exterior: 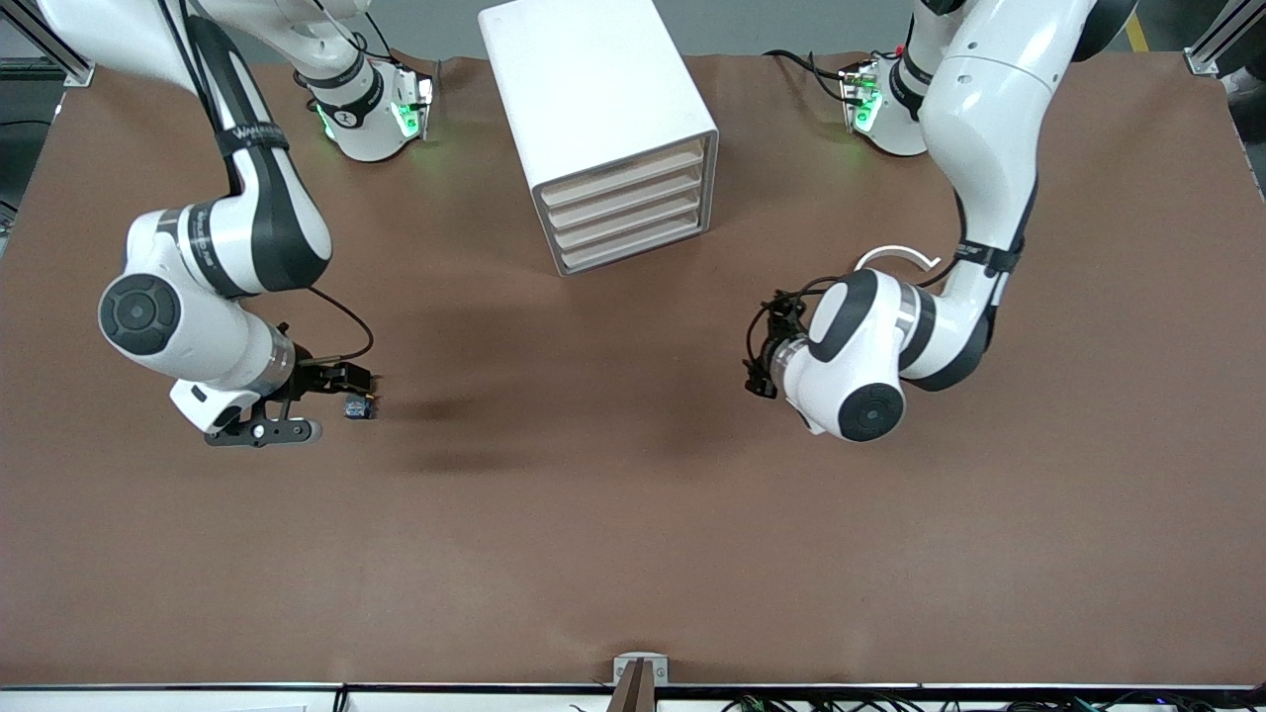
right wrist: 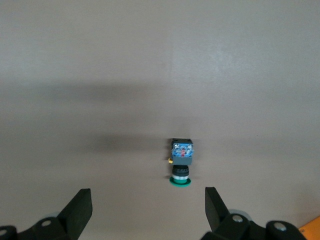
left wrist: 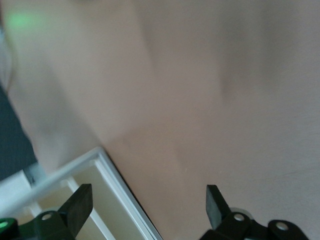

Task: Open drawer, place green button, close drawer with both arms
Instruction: 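Grasp and lift the button with the right gripper while the left gripper approaches the drawer, then grip the front of the lowest drawer with the left gripper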

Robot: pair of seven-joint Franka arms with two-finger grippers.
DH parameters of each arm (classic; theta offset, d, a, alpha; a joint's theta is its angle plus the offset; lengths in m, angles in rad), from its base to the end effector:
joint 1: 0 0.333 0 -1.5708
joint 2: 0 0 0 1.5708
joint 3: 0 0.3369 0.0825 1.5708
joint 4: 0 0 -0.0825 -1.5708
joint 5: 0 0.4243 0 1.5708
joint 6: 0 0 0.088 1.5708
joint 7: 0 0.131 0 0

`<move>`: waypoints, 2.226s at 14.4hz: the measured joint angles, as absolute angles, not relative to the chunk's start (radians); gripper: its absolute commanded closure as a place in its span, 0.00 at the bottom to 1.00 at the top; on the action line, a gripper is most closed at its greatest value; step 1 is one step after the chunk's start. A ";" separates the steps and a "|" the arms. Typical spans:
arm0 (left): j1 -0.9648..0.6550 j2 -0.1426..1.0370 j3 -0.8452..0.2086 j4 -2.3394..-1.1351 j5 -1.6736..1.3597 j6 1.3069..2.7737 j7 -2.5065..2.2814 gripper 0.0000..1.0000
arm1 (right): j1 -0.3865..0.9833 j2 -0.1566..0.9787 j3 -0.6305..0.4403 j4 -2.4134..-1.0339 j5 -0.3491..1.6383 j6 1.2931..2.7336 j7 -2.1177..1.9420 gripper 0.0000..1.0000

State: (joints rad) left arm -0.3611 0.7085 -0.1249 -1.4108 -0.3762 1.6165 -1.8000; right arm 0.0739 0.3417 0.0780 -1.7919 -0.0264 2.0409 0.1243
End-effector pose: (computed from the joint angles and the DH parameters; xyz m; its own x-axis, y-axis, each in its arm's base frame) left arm 0.6099 -0.3596 0.2415 0.0438 0.9621 -0.2691 0.8081 -0.1925 -0.5567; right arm 0.6620 0.0964 0.3282 0.9952 0.0368 -0.0912 0.0377 -0.9993 0.0076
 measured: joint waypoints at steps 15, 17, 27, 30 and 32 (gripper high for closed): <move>-0.545 0.907 -0.124 -1.416 -0.815 1.486 -2.239 0.37 | 0.034 0.489 0.075 -2.009 -0.046 2.479 0.070 0.00; -0.551 0.924 -0.124 -1.416 -0.842 1.480 -2.244 0.37 | 0.034 0.501 0.074 -2.009 -0.048 2.484 0.069 0.00; -0.627 0.969 -0.125 -1.414 -0.883 1.456 -2.343 0.60 | 0.019 0.530 0.072 -2.015 -0.052 2.480 0.069 0.09; -0.630 0.969 -0.124 -1.412 -0.883 1.455 -2.345 0.96 | 0.019 0.540 0.072 -2.015 -0.052 2.480 0.069 0.50; -0.630 0.969 -0.123 -1.412 -0.883 1.455 -2.344 1.00 | 0.019 0.540 0.073 -2.015 -0.052 2.480 0.069 0.66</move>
State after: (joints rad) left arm -0.6296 0.9692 -0.1228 -1.4121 -0.8832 1.4548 -2.3439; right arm 0.0195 0.5396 0.0725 -2.0149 -0.0521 2.4803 0.0694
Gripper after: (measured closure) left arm 0.727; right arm 0.229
